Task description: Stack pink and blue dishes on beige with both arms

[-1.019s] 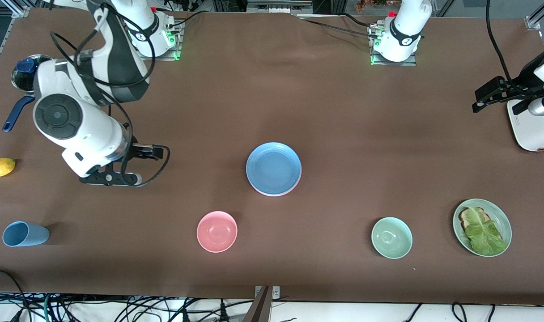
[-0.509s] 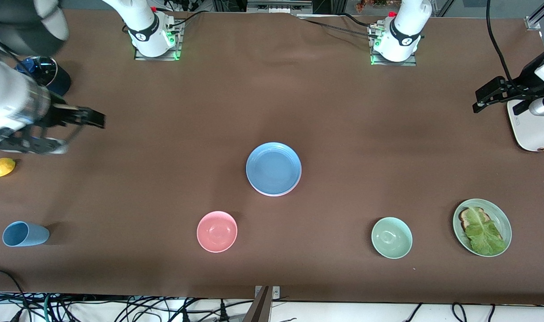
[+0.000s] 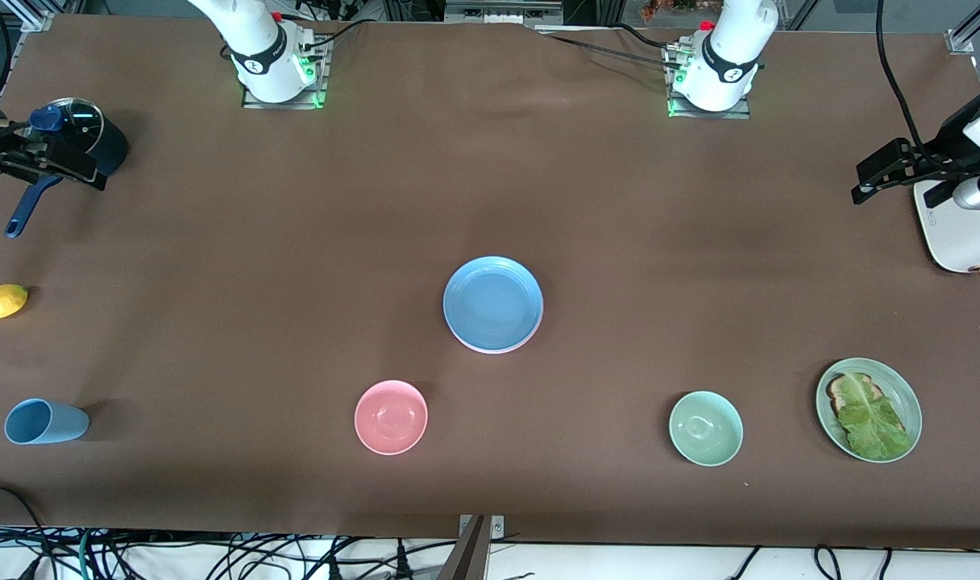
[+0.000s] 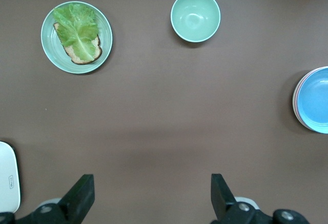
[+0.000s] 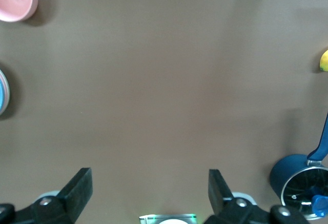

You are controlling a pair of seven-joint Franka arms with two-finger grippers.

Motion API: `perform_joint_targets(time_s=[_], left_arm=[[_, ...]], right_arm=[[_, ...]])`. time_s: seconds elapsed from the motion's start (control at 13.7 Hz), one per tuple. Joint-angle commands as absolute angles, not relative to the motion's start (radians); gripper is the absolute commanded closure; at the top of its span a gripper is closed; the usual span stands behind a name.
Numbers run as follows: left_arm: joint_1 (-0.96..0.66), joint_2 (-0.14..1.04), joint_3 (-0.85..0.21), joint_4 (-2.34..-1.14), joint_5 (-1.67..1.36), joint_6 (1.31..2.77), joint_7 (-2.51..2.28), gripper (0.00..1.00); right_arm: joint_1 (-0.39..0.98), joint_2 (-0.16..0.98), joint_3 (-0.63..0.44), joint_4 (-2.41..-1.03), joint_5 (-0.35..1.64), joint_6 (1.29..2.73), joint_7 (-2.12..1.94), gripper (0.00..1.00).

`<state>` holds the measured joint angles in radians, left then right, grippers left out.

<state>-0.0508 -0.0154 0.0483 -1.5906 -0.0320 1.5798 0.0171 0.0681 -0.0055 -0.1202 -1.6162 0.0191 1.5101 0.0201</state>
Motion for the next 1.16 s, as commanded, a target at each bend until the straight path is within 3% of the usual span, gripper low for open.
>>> perform_joint_targets(time_s=[0.0,1.09], left_arm=[[-0.049,0.002,0.045,-1.560,-0.018,1.566,0.021,0.00],[-0.051,0.028,0.044,-1.529,-0.020,1.571,0.023,0.00]], right_arm=[[0.048,-0.055,-0.060,-1.669,-0.023,1.532,0.002,0.00],[0.037,-0.012,-0.049,-1.629,-0.014,1.528,0.002,0.00]])
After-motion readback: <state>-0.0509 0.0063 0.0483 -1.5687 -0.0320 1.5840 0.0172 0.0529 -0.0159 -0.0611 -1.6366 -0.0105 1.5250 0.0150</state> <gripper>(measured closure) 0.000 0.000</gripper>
